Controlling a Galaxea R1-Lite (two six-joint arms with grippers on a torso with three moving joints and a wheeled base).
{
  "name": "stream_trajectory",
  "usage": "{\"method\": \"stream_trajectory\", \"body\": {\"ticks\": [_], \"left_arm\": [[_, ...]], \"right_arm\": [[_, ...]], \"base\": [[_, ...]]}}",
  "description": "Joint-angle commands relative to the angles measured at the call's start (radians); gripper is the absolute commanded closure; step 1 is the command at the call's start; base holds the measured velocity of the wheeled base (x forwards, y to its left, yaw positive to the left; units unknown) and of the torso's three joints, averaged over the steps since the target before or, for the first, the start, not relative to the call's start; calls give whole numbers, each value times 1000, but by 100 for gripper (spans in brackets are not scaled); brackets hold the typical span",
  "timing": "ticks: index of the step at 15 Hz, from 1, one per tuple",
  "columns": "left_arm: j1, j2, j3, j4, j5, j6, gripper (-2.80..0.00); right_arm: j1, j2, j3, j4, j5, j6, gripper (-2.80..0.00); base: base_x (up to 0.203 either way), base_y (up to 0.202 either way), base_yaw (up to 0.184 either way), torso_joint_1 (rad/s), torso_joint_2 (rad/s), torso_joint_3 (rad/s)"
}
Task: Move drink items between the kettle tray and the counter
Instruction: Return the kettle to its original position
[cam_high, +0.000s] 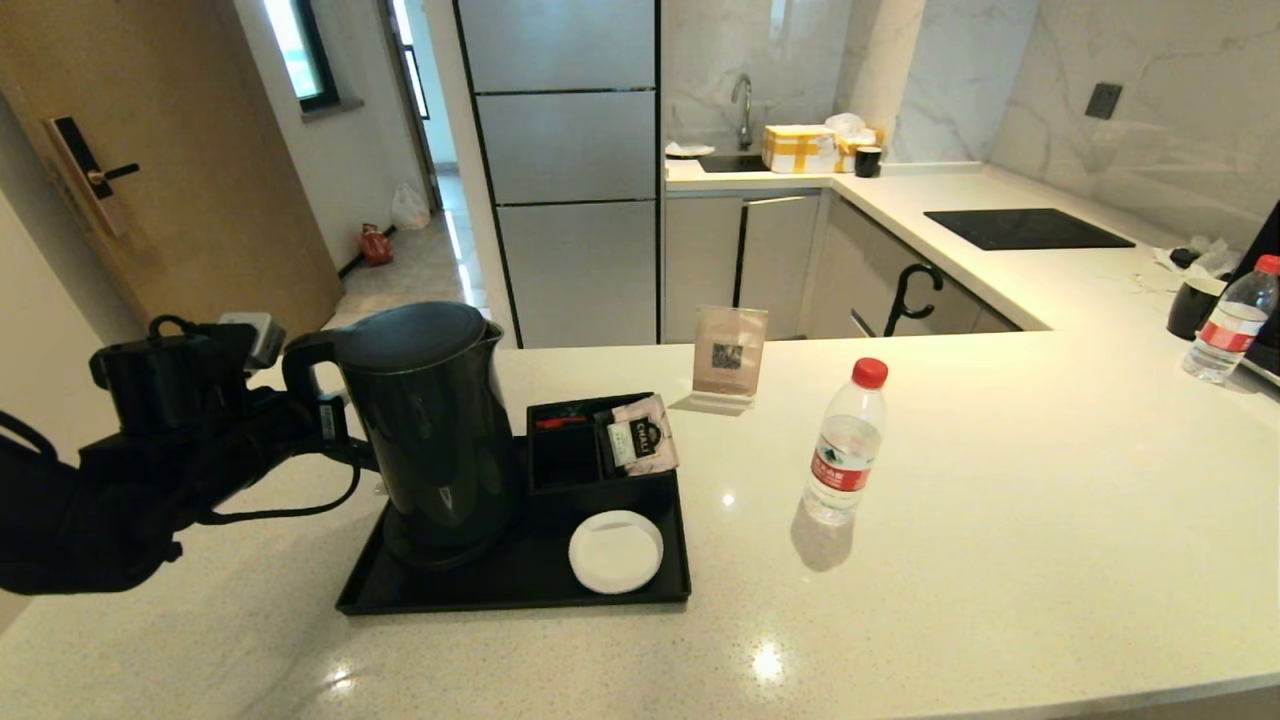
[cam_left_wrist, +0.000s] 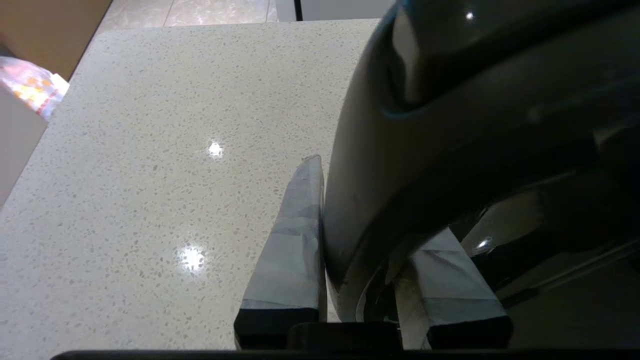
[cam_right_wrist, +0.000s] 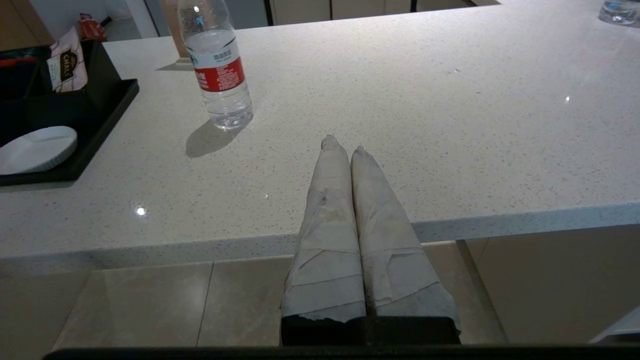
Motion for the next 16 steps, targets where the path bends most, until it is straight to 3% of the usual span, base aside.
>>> {"method": "stream_trajectory", "body": {"ticks": [1,16], "left_arm": [[7,-24,0,-3,6,1,0],[15,36,33,-2,17,4,0]], "right_arm": [[0,2,0,0,0,0,0],[0,2,0,0,0,0,0]], "base": [[0,0,0,0,0,0],[0,0,0,0,0,0]]}}
